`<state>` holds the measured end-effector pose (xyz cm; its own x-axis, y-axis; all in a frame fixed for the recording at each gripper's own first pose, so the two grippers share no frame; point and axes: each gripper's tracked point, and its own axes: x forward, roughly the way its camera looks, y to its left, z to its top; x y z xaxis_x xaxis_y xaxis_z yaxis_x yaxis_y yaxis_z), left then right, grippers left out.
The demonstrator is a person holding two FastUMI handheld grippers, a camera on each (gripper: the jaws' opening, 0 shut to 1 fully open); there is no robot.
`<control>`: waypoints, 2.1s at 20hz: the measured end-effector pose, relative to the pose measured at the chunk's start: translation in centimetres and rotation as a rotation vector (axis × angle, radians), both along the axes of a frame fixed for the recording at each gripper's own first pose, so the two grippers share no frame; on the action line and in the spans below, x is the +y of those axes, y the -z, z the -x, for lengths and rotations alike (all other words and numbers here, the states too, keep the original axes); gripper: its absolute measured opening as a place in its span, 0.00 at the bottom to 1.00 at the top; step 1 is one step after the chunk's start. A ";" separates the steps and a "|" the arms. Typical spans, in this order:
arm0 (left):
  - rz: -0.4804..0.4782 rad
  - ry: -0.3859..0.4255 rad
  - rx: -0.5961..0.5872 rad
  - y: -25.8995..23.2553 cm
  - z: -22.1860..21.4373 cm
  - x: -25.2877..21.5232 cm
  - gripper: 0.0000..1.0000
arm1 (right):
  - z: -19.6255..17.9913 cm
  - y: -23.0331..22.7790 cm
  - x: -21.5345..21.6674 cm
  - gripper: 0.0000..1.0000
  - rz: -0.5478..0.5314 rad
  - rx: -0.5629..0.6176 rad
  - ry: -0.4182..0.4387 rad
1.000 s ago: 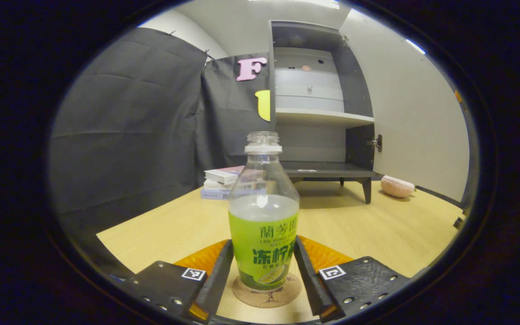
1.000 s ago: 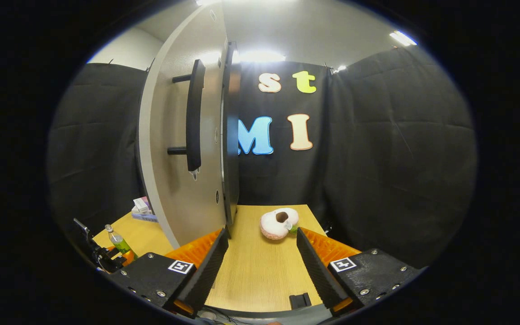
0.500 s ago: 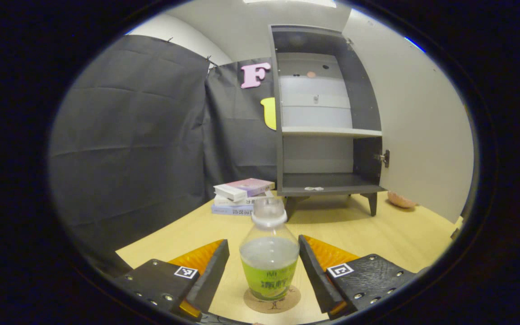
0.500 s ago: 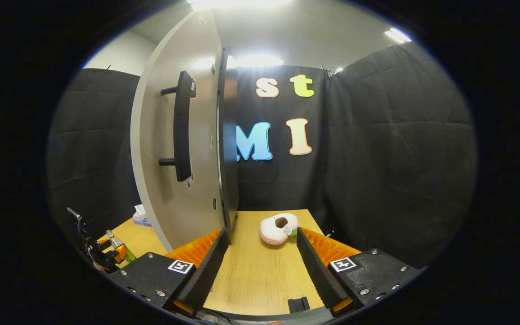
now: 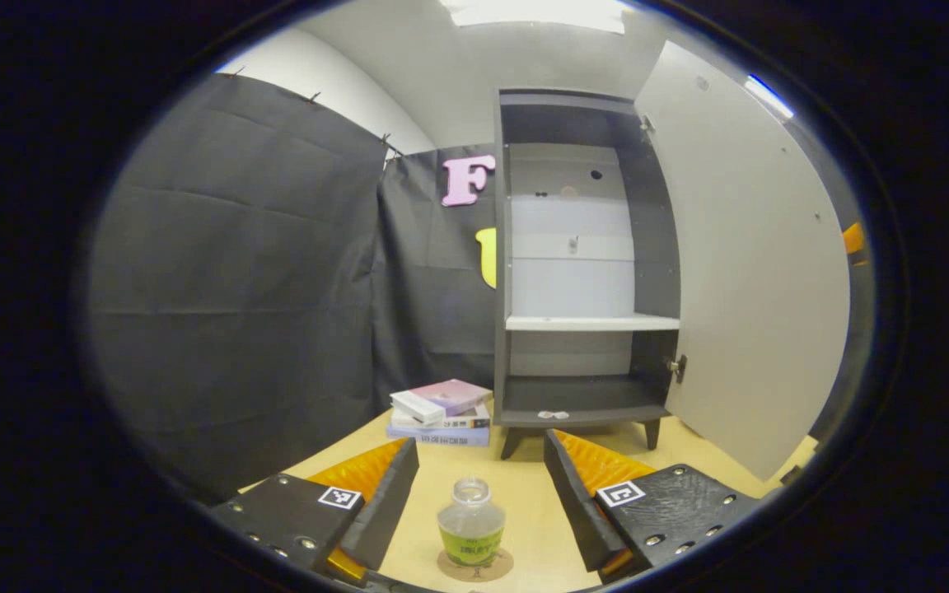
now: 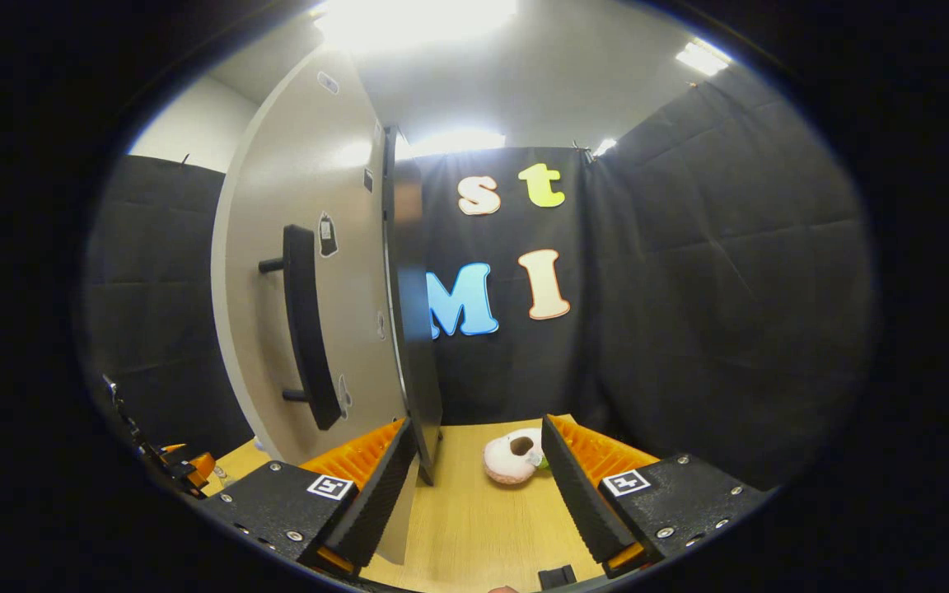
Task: Open the cabinet door with the right hand, grasp the bottle in the cabinet with the left hand and place it on the coaster, then close the cabinet door with the right hand.
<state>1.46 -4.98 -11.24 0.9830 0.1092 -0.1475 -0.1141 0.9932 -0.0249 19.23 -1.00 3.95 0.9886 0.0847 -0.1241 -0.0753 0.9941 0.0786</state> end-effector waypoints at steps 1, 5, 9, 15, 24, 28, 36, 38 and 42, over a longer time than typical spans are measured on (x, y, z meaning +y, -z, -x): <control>-0.001 -0.006 -0.006 -1.2 -0.1 0.3 0.92 | -0.3 -0.7 -0.3 0.94 0.000 -0.012 0.016; -0.002 -0.012 -0.030 -4.6 -0.6 1.8 0.92 | -0.7 -2.6 0.3 0.94 -0.011 -0.032 0.052; -0.032 -0.005 -0.064 -6.5 -1.1 4.5 0.88 | -0.9 -3.9 3.3 0.94 -0.023 -0.057 0.037; -0.015 0.004 -0.065 -6.5 -2.4 8.4 0.92 | -0.1 -4.3 5.1 0.90 0.058 -0.069 0.107; 0.013 0.060 -0.076 -6.4 -4.7 11.7 0.83 | 1.0 -4.3 10.9 0.91 0.049 -0.064 0.094; 0.020 0.071 -0.076 -5.8 -5.2 13.1 0.83 | 1.3 -4.5 14.0 0.90 0.059 -0.064 0.070; 0.043 0.077 -0.055 -4.3 -5.5 16.6 0.92 | 0.5 -4.2 20.3 0.88 0.059 -0.066 0.010; 0.044 0.075 -0.052 -4.1 -5.4 17.4 0.92 | 0.2 -4.3 21.8 0.91 0.062 -0.070 -0.003; 0.036 0.074 -0.055 -3.9 -5.0 19.0 0.92 | -0.7 -4.1 23.5 0.90 0.053 -0.078 -0.026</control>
<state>6.45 14.03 -7.31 0.9949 0.0320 -0.0955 -0.0383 0.9972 -0.0648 19.92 22.50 8.06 0.9931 0.1054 -0.0522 -0.1046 0.9943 0.0185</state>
